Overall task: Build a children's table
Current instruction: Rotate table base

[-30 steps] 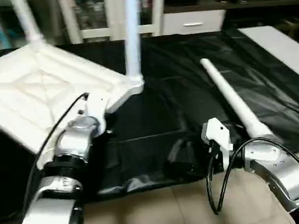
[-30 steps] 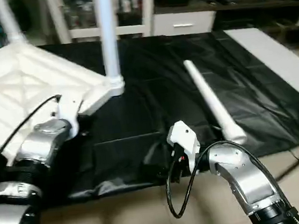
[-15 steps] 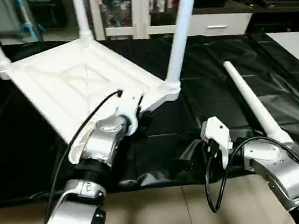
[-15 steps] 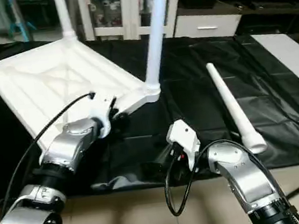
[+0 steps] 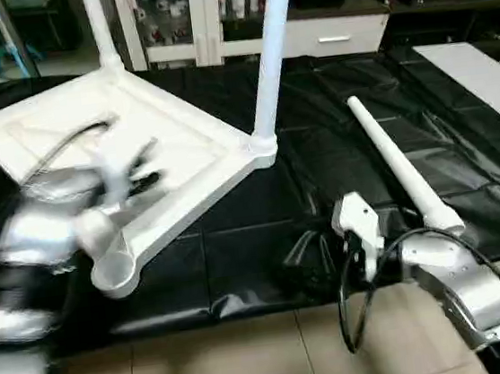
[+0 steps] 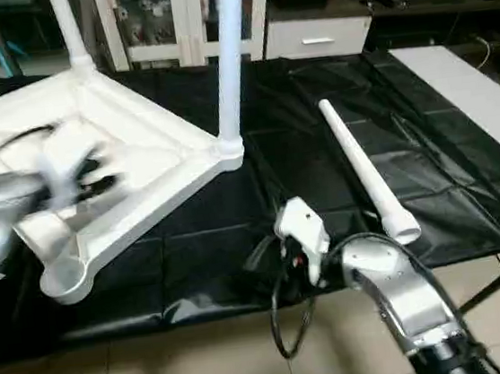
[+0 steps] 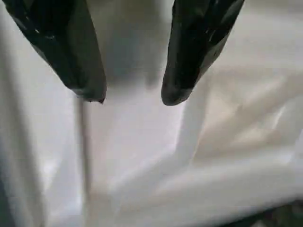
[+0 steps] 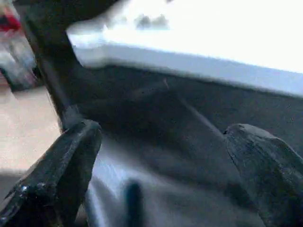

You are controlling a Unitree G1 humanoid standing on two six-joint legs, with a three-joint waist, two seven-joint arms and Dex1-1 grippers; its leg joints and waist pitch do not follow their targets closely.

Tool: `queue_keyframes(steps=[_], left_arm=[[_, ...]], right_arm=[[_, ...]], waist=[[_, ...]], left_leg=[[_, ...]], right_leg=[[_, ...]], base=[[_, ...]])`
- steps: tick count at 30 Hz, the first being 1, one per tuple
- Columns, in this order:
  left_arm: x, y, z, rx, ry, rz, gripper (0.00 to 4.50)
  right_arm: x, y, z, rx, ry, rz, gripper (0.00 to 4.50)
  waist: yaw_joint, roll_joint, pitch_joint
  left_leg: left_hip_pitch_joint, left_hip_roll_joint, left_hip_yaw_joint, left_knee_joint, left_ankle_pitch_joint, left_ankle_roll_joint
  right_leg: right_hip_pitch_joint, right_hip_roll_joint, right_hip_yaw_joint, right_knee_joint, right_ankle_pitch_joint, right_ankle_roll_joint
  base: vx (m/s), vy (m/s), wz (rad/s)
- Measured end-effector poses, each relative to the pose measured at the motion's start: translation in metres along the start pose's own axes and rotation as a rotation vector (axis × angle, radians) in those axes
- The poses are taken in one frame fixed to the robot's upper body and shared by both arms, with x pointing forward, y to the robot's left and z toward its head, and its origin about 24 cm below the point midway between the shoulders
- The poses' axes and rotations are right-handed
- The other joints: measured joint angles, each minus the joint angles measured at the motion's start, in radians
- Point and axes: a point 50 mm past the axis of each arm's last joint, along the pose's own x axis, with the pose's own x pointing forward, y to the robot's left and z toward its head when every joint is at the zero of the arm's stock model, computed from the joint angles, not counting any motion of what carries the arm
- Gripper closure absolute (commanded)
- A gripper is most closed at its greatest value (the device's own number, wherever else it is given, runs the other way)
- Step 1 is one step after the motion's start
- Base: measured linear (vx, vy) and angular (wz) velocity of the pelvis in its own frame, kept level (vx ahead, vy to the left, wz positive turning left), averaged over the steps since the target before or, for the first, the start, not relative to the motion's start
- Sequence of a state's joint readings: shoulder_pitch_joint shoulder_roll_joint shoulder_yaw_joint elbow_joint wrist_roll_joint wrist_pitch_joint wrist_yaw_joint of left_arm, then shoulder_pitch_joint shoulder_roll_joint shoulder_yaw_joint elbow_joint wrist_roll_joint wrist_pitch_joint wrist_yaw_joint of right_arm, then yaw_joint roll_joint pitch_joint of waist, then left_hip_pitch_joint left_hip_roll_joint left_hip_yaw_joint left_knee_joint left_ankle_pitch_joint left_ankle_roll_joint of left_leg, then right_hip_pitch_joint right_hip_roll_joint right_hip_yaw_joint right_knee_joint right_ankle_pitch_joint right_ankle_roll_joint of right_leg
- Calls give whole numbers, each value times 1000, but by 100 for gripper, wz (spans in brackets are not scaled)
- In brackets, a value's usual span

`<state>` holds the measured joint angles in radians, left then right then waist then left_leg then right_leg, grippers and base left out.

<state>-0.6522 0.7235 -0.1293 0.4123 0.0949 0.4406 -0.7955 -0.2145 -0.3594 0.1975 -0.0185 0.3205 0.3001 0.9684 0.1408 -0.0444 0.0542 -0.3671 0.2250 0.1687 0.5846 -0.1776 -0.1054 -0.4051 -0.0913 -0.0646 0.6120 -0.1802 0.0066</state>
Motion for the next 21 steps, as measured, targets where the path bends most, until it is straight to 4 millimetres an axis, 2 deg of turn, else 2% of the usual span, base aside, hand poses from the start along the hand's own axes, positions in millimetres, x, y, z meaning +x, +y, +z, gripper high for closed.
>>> queue_keyframes(steps=[4, 7, 10, 14, 19, 21], left_arm=[[-27, 17, -17, 61, 133, 55, 231], [-39, 25, -30, 67, 235, 99, 231], [-44, 24, -41, 76, 313, 107, 231], [-43, 16, -48, 83, 360, 73, 231], [-30, -15, -68, 92, 443, -76, 231], [-26, -22, -62, 90, 416, -101, 231]], right_arm=[[3, 10, 17, 19, -66, 122, 0], [3, 11, 17, 15, -60, 129, 0], [3, 10, 16, 12, -50, 120, 0], [3, 9, 16, 10, -45, 114, 0], [1, 7, 15, 1, -29, 99, 0], [0, 6, 15, -3, -25, 92, 0]], waist=[[5, -3, -2], [6, -6, -2], [6, -8, -2], [6, -10, -3], [3, -10, -3], [6, -10, -3]], left_leg=[[1, 0, 0, 1, 0, 0], [1, 0, 0, 1, 0, 0], [1, 0, 0, 1, 0, 0], [1, 0, -1, 1, 0, -1], [1, 0, 0, 1, 0, -1], [2, -1, 0, 1, 0, -1]], right_leg=[[1, 0, 1, 0, 0, 0], [2, -1, 1, 0, 0, 0], [2, -1, 1, 2, 0, 0], [2, -1, 1, 3, 0, 0], [2, 0, 2, 3, 0, 0], [2, -1, 2, 3, 0, 0]], base=[[0, 0, 0], [0, 0, 0], [0, 0, 0], [0, 0, 0], [0, 0, 0], [0, 0, 0]])
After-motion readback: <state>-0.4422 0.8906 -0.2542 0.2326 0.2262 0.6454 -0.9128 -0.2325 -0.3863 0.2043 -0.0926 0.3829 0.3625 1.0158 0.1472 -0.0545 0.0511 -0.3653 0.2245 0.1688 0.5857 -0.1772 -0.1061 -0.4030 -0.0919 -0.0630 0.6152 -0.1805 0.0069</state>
